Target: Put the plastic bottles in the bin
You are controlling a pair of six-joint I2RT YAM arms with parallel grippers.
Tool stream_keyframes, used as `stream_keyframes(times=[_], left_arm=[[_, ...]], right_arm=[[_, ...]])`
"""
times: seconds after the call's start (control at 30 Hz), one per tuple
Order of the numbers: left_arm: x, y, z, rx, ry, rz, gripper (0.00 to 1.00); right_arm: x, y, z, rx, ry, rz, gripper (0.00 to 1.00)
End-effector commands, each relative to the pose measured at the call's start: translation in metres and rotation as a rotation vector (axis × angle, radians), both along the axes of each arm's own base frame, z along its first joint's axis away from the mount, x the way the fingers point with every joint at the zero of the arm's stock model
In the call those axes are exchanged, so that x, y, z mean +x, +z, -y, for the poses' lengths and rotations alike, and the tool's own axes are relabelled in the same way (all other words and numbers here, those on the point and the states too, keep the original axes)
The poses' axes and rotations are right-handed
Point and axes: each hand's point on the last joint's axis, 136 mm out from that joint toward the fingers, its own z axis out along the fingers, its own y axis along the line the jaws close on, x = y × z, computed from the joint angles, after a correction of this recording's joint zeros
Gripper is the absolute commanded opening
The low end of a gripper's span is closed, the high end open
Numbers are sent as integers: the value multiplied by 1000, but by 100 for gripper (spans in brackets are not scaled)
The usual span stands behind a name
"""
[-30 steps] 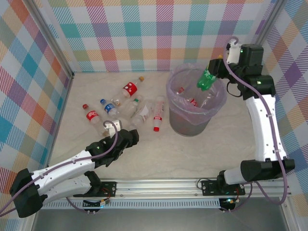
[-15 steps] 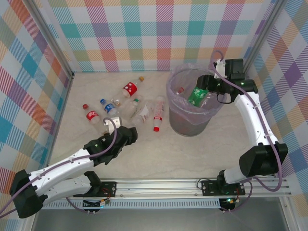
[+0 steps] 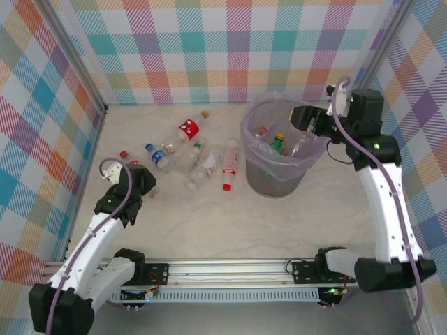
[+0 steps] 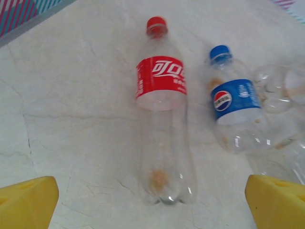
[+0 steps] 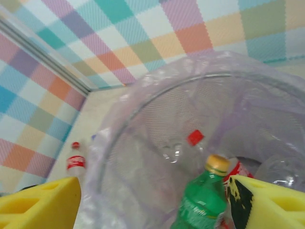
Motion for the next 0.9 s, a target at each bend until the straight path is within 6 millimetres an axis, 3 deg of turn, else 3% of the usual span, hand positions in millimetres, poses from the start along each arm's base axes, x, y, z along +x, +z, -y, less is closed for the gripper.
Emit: stream_keyframes(times=[0.0,0.17,0.4,0.63,0.87], left_arm=[[12,-19,5,-82,-34,-66,100],[26,-42,10,-123,-41,-133,100],[47,-48,5,-87,-34,-133,100],[55,-76,11,-118,-34,-191,100],[58,-101,9,-185,50,-156,99]], right_arm=[[-30,10,-12,61,79,25,80],[-59,3,-12,82,99,37,80],[-88,-33,-3,103,39,-36,80],[-92,-44,-7,135,53,-42,80],[-104,-38,8,69,-17,-6,79]])
